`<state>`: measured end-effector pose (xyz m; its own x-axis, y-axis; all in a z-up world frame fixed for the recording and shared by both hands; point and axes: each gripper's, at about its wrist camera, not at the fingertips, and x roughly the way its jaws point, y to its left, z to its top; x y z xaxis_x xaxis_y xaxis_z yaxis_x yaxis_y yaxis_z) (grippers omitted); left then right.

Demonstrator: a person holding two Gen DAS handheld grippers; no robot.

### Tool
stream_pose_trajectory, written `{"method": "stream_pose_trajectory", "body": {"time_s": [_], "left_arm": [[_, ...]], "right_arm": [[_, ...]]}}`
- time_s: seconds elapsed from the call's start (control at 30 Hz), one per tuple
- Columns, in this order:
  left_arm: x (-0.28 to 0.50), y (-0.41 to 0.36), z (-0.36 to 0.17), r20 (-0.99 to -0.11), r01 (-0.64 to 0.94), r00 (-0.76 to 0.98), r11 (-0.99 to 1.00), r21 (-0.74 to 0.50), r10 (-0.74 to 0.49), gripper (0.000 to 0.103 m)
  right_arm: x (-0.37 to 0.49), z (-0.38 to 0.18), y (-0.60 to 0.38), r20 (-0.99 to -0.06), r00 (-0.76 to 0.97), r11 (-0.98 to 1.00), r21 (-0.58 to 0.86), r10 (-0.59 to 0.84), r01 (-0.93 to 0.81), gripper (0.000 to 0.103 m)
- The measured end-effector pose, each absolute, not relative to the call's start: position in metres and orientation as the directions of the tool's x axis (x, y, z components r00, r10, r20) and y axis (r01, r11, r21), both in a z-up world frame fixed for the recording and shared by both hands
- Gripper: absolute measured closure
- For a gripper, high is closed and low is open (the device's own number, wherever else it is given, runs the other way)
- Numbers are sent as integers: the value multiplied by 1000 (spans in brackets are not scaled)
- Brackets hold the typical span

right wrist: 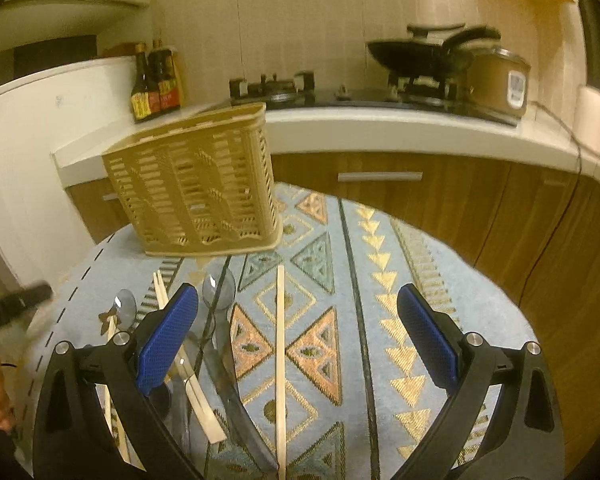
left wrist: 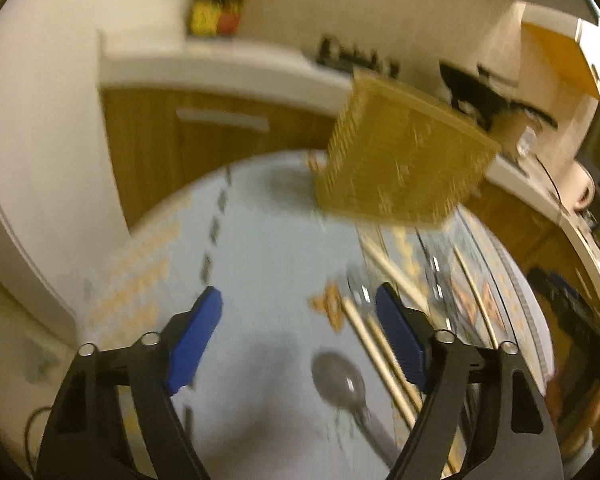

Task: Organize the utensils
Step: 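Grasp the black spoon with the right gripper while the left gripper grasps a clear plastic spoon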

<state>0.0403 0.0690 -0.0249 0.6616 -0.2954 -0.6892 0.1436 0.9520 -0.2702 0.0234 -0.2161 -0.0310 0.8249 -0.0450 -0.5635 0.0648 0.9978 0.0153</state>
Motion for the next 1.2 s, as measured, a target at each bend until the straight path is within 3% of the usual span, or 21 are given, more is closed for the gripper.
{"method": "stream_pose_trajectory", "body": {"time_s": [0.17, 0.33, 0.47, 0.73, 0.83, 1.07, 1.2], "left_arm": [[32, 61, -40, -753, 174, 547, 929, -326, -367, 41], [19, 48, -46, -805, 181, 457, 926, -332, -378, 51], [15, 30, -55, -857, 174, 379, 936, -305, -350, 65], [26, -4, -55, -908, 187, 372, 974, -131, -193, 67], [32, -9, -55, -913, 201, 373, 975, -93, -163, 78], [41, -8, -54, -914, 224, 365, 970, -98, -177, 86], [44, -2, -55, -908, 229, 365, 965, -127, -206, 89]], "right_arm": [[33, -34, -216, -630, 776, 1000, -5, -19, 20, 16], [43, -34, -208, -705, 709, 997, -48, 6, -56, 30], [52, -35, -204, -777, 626, 991, -13, 74, -134, 46], [63, -30, -230, -853, 496, 985, 106, 162, -140, 47], [75, -26, -242, -871, 461, 984, 123, 169, -129, 47], [98, -41, -229, -911, 330, 966, 203, 247, -161, 52], [91, -53, -202, -916, 245, 936, 265, 319, -230, 61]]}}
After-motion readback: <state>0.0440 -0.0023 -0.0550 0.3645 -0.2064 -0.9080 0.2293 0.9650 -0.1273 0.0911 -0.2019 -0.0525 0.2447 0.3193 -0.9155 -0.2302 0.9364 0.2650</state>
